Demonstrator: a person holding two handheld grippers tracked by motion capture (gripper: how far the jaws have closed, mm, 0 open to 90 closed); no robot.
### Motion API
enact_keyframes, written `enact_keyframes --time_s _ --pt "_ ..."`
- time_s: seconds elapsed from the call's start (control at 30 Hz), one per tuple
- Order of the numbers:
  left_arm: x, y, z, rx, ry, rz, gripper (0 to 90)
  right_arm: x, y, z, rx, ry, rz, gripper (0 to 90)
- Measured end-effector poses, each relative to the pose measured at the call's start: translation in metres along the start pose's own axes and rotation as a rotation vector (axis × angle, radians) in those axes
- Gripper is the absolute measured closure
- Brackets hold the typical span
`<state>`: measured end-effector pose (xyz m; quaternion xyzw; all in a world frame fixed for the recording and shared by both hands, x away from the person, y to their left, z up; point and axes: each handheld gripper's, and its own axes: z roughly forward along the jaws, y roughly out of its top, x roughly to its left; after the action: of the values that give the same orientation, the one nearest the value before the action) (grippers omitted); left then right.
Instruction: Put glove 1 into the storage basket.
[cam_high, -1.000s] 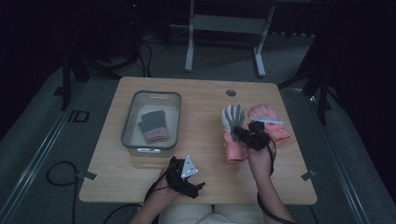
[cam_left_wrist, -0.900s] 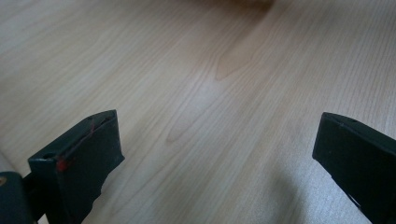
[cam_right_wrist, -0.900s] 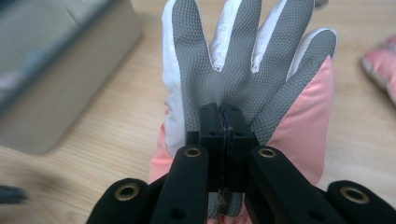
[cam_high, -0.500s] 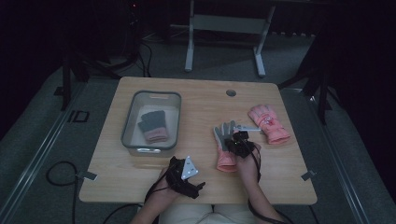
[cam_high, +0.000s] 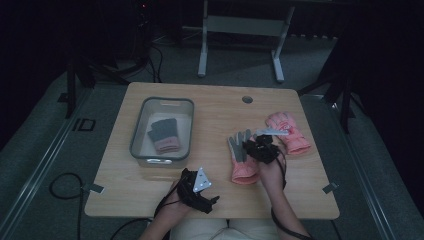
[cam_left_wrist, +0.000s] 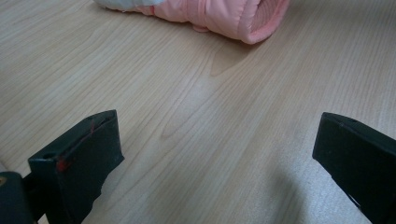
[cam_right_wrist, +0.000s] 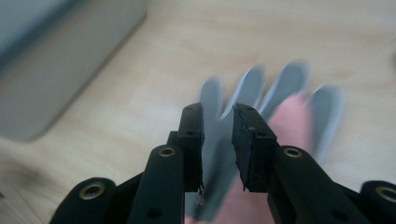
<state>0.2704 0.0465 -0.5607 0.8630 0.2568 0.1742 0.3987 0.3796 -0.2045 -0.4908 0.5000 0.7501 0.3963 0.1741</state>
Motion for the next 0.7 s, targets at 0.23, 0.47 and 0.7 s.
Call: enact_keyframes --time_s 0.23,0.47,0.7 --pt "-0.003 0.001 -0.001 -0.002 0.009 0.025 0.7 -0.062 0.026 -0.028 -0.051 -0.105 -0.128 70.8" --pt "-0.001 0.001 0.0 -0.004 -0.004 0.007 0.7 -0.128 0.036 -0.031 -0.029 -0.156 -0.157 70.0" --pt "-0.002 0.001 0.0 0.001 0.01 0.015 0.7 -0.17 0.038 -0.006 0.073 -0.211 -0.188 64.6"
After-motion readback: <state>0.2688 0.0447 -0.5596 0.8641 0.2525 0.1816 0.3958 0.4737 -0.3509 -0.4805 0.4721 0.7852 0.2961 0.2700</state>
